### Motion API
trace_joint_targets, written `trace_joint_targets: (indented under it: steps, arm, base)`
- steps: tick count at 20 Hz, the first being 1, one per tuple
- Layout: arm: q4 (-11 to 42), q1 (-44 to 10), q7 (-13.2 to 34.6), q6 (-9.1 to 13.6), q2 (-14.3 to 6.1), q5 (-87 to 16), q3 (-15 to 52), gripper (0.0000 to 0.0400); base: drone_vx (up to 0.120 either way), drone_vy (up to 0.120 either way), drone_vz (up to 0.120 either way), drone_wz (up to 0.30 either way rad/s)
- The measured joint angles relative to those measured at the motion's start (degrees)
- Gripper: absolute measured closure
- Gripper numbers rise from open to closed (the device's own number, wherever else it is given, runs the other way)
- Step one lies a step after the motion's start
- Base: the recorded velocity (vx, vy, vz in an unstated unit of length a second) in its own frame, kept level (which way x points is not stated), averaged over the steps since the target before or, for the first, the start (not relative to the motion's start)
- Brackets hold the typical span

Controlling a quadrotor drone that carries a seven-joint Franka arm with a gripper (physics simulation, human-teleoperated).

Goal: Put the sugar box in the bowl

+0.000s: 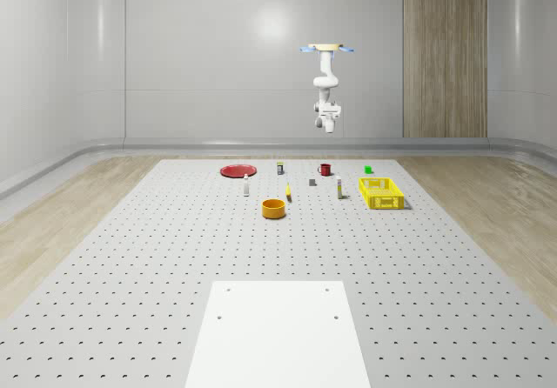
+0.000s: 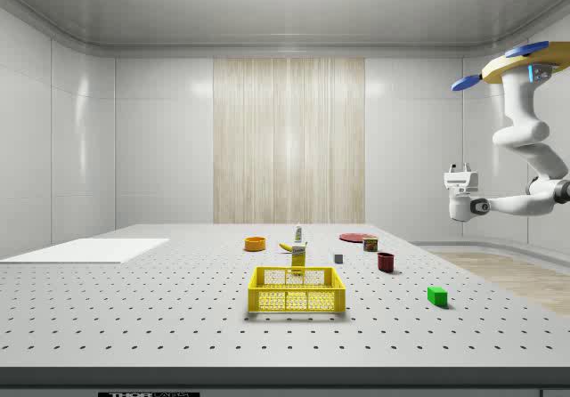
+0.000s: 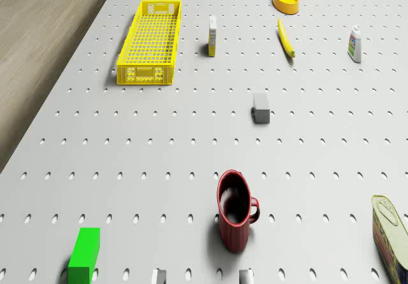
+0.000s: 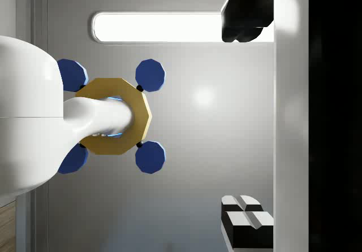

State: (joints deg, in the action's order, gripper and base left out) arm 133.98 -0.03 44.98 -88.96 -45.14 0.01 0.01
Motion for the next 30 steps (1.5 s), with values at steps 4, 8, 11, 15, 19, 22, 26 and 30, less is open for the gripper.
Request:
trace_joint_targets:
  steps: [4, 8, 11, 15, 19, 22, 26, 30]
  arm:
    - [-4.85, -0.11, -0.07, 3.95, 0.72, 0.04, 0.06, 0.0]
    - [-9.73, -0.19, -0.1, 7.08, 2.28, 0.07, 0.11, 0.0]
    - [-12.73, -0.24, -0.12, 8.83, 3.4, 0.09, 0.14, 0.0]
    - [-15.24, -0.29, -0.14, 10.21, 4.36, 0.11, 0.17, 0.0]
    - [-16.41, -0.34, -0.16, 10.78, 4.78, 0.13, 0.19, 0.0]
    - [-16.78, -0.36, -0.17, 10.92, 4.88, 0.13, 0.21, 0.0]
    - [-16.93, -0.39, -0.18, 10.9, 4.88, 0.14, 0.23, 0.0]
    - [-16.92, -0.42, -0.2, 10.79, 4.8, 0.14, 0.25, 0.0]
  base:
    - [0.0, 0.0, 0.0, 0.0]
    - [0.0, 0.0, 0.0, 0.0]
    - [0.093, 0.0, 0.0, 0.0]
    - [0.12, 0.0, 0.0, 0.0]
    - [0.12, 0.0, 0.0, 0.0]
    - [0.12, 0.0, 0.0, 0.0]
    - [0.12, 0.0, 0.0, 0.0]
    - [0.12, 0.0, 0.0, 0.0]
